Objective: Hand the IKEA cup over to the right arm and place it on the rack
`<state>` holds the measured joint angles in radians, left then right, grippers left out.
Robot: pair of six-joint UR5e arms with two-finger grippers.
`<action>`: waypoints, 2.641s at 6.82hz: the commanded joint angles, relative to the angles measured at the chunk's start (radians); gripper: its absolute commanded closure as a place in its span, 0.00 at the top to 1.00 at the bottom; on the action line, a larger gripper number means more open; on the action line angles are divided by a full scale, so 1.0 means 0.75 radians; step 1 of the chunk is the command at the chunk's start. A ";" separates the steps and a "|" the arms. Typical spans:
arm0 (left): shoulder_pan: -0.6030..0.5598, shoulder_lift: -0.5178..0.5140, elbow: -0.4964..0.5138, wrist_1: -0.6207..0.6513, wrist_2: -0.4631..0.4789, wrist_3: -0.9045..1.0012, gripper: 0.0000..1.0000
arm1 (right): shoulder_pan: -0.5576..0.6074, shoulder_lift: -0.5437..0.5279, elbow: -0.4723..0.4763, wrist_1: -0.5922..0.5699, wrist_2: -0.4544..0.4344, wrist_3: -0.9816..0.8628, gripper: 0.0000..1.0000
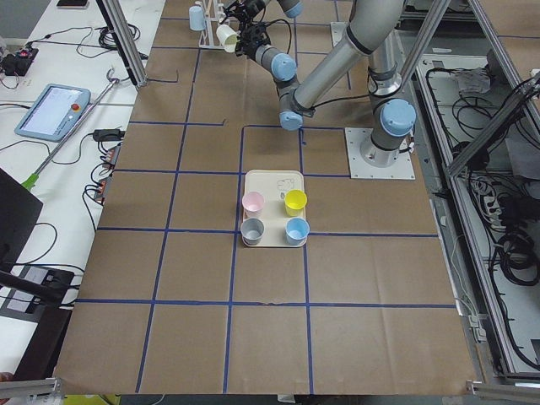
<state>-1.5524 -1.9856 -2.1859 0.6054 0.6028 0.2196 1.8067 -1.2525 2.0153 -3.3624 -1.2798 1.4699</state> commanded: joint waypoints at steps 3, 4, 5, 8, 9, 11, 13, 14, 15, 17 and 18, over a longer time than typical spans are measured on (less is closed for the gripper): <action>0.000 0.001 0.000 0.001 0.000 -0.008 0.01 | 0.025 0.052 -0.071 0.016 -0.008 0.002 0.99; 0.000 0.003 -0.002 0.001 0.000 -0.008 0.01 | 0.035 0.078 -0.095 0.018 -0.008 0.000 0.99; 0.000 0.003 -0.002 0.001 0.000 -0.008 0.01 | 0.041 0.091 -0.108 0.018 -0.008 0.000 0.99; -0.002 0.003 -0.002 0.001 0.000 -0.013 0.01 | 0.041 0.091 -0.108 0.061 0.003 -0.027 0.69; -0.002 0.003 -0.002 0.001 0.000 -0.013 0.02 | 0.041 0.091 -0.108 0.063 0.009 -0.053 0.41; -0.002 0.003 -0.002 0.003 0.000 -0.015 0.14 | 0.041 0.087 -0.108 0.063 0.013 -0.135 0.21; -0.002 0.007 0.000 0.005 0.022 -0.013 0.30 | 0.041 0.085 -0.108 0.063 0.013 -0.135 0.20; -0.002 0.009 0.000 0.017 0.053 -0.013 0.41 | 0.043 0.081 -0.108 0.065 0.013 -0.135 0.20; -0.002 0.011 0.000 0.021 0.053 -0.013 0.50 | 0.043 0.081 -0.110 0.065 0.013 -0.135 0.19; 0.006 0.017 0.000 0.021 0.051 -0.015 0.83 | 0.043 0.081 -0.110 0.065 0.013 -0.133 0.19; 0.024 0.017 0.000 0.021 0.047 -0.015 0.96 | 0.043 0.081 -0.110 0.065 0.013 -0.133 0.17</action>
<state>-1.5458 -1.9741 -2.1859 0.6211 0.6407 0.2091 1.8392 -1.1918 1.9332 -3.3134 -1.2701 1.3694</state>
